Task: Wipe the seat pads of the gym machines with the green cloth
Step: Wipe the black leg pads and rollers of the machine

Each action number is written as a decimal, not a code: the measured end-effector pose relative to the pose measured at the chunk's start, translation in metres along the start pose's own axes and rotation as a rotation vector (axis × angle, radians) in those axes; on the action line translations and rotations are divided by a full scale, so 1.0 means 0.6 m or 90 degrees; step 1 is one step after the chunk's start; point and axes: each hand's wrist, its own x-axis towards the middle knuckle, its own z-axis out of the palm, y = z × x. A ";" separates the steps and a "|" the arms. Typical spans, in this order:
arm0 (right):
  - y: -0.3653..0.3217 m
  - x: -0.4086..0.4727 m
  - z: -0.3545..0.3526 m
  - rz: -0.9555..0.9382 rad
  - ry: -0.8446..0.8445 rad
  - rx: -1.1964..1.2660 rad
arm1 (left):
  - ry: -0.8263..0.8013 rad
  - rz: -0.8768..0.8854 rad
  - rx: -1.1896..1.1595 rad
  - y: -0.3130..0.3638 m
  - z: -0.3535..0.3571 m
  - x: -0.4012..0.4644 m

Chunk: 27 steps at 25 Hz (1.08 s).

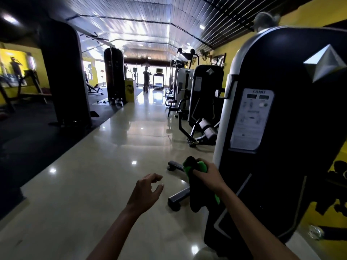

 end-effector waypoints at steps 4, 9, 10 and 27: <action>0.004 0.059 0.010 -0.019 0.003 -0.007 | 0.011 0.018 0.009 -0.013 -0.005 0.067; 0.038 0.193 0.008 -0.023 0.024 0.047 | 0.018 0.035 0.022 -0.057 0.027 0.200; 0.046 0.223 0.005 -0.029 0.024 0.059 | 0.020 0.037 0.024 -0.068 0.036 0.228; 0.178 0.745 0.077 -0.027 0.054 0.013 | 0.020 0.005 0.024 -0.324 0.137 0.703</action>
